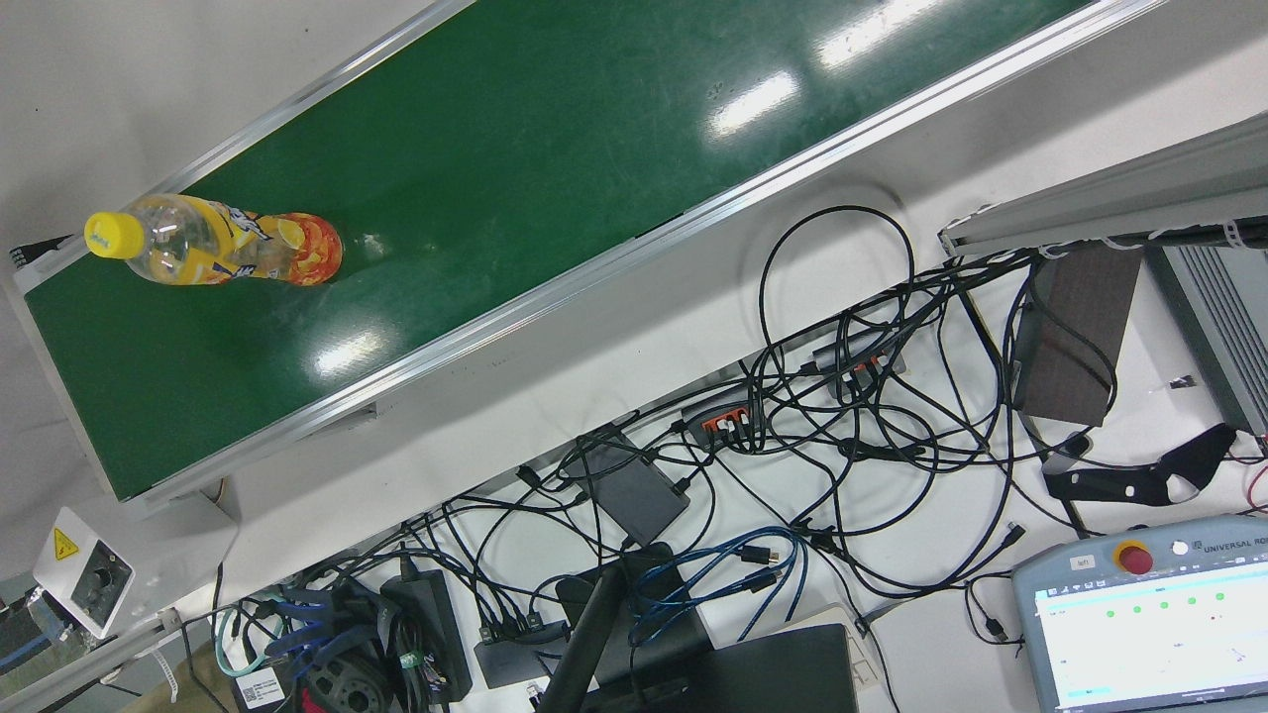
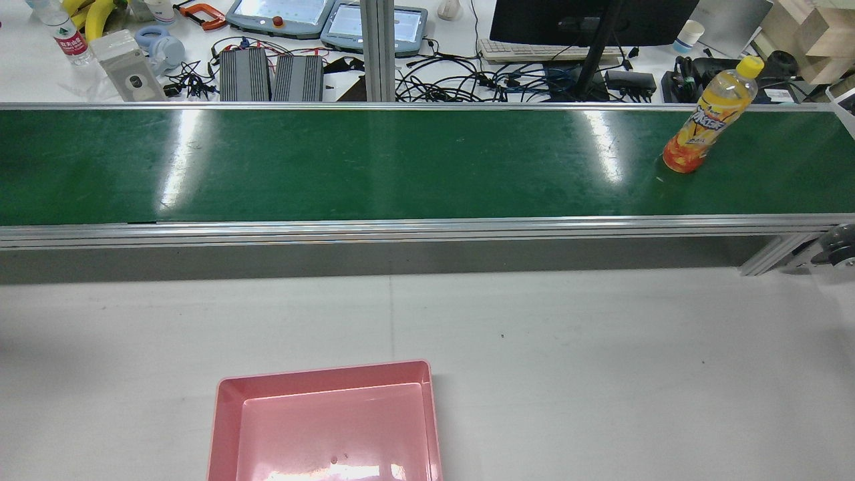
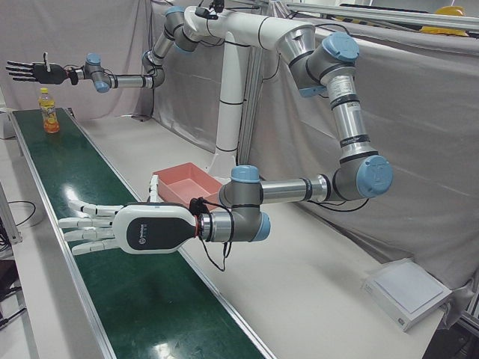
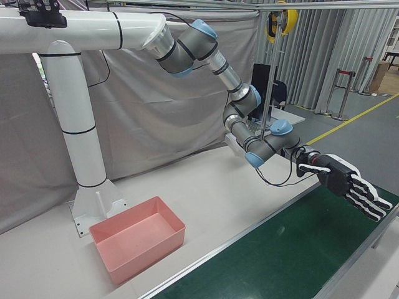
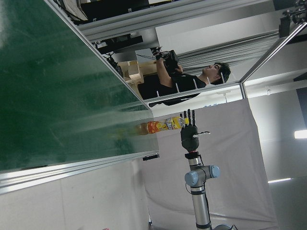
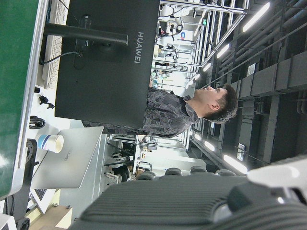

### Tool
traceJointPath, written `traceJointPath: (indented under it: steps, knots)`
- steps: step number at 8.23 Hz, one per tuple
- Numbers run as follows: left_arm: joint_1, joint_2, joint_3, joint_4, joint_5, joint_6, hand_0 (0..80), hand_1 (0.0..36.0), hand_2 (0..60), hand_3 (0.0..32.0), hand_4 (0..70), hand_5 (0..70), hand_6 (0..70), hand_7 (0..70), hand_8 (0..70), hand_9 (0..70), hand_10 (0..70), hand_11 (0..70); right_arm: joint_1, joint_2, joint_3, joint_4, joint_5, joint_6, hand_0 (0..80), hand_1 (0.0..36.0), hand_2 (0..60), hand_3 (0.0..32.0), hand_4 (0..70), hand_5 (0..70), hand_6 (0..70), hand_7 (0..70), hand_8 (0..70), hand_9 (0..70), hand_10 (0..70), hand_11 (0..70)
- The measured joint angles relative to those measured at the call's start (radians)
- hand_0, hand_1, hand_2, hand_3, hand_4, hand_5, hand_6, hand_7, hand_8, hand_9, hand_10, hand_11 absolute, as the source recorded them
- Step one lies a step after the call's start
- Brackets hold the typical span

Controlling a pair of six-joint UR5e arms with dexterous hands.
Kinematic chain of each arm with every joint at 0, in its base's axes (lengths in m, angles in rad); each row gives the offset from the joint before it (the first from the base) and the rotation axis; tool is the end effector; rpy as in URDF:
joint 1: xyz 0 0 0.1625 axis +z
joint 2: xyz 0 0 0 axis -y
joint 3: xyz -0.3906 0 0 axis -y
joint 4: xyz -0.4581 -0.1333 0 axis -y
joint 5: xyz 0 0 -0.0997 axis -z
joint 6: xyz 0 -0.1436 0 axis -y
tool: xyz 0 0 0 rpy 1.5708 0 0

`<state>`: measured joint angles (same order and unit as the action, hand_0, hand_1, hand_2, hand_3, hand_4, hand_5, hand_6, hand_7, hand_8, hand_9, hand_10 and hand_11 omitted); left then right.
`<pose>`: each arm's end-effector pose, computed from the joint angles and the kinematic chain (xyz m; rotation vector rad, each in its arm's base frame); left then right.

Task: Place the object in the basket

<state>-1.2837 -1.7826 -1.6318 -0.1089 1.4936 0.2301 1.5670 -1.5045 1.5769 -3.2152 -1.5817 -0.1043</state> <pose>0.0578 -0.7058 0.4601 -0.0058 2.4305 -1.6122 0.1294 -0.6267 0.6190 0.0968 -2.1604 2.1613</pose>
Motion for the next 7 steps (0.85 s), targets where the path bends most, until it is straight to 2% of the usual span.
traceJointPath:
  steps: [3,7]
  knots:
    - [0.0,0.0,-0.001,0.0,0.0,0.0,50.4,3.7,0.0,2.2,3.1,18.2,0.0,0.9,3.8,1.4,0.0,0.0,0.0,0.0,0.001,0.0,0.0,0.0,0.0,0.0,0.0,0.0,0.0,0.0,0.0,0.0,0.0,0.0,0.0,0.0]
    - [-0.003,-0.001,-0.003,0.001,0.001,0.0,50.1,3.6,0.0,1.6,3.8,19.3,0.0,1.1,4.7,2.2,0.0,0.0,0.001,0.0,0.001,0.0,0.0,0.0,0.0,0.0,0.0,0.0,0.0,0.0,0.0,0.0,0.0,0.0,0.0,0.0]
